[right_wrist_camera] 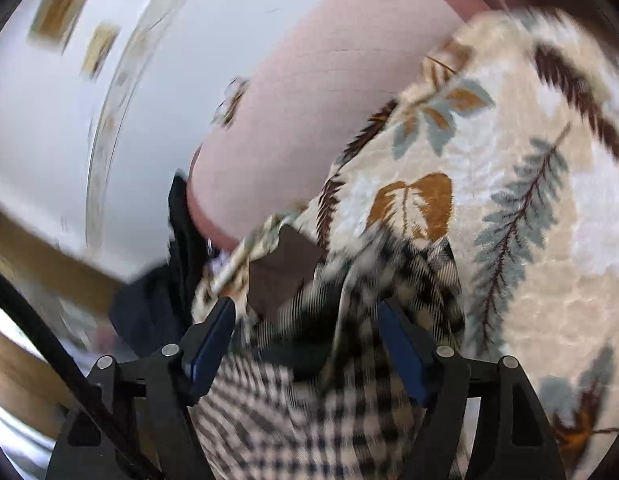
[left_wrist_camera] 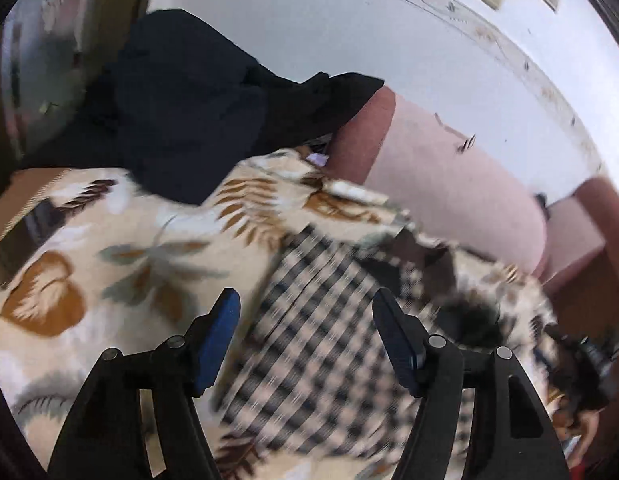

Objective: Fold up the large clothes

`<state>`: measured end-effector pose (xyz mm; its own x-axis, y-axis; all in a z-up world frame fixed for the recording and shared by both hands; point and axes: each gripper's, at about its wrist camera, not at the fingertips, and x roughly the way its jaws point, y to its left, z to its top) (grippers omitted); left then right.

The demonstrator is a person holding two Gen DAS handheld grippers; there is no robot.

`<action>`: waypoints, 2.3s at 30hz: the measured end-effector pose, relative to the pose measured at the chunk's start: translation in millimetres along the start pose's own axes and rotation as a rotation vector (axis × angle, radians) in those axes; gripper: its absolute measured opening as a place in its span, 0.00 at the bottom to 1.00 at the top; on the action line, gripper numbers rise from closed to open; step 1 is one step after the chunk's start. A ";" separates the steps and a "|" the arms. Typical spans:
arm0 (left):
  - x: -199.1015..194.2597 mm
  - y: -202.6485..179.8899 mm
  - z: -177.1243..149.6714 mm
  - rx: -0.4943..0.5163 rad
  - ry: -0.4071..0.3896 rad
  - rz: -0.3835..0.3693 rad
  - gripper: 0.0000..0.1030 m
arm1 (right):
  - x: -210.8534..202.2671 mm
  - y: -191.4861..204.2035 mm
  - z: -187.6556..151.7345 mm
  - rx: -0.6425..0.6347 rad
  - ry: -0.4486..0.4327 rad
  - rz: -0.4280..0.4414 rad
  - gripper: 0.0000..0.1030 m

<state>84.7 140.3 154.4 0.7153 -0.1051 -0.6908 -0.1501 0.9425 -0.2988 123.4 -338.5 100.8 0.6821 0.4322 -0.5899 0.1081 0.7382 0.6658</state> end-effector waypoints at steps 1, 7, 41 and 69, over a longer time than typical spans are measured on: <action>-2.6 3.1 -10.2 0.004 -0.005 0.009 0.66 | 0.7 12.1 -9.2 -0.065 0.029 -0.022 0.62; 13.1 16.1 -60.1 0.075 0.012 0.066 0.66 | 47.7 82.2 -74.9 -0.448 0.203 -0.148 0.53; 51.3 96.9 -47.7 -0.118 0.111 0.047 0.66 | 195.4 140.0 -100.2 -0.841 0.422 -0.383 0.21; 43.6 143.4 -32.8 -0.197 0.080 0.178 0.66 | 227.8 270.6 -71.3 -0.723 0.327 -0.247 0.51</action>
<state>72.0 260.4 59.9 0.6104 0.0248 -0.7917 -0.4045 0.8691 -0.2847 256.4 -3.3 114.0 0.4431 0.2605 -0.8578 -0.3406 0.9340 0.1077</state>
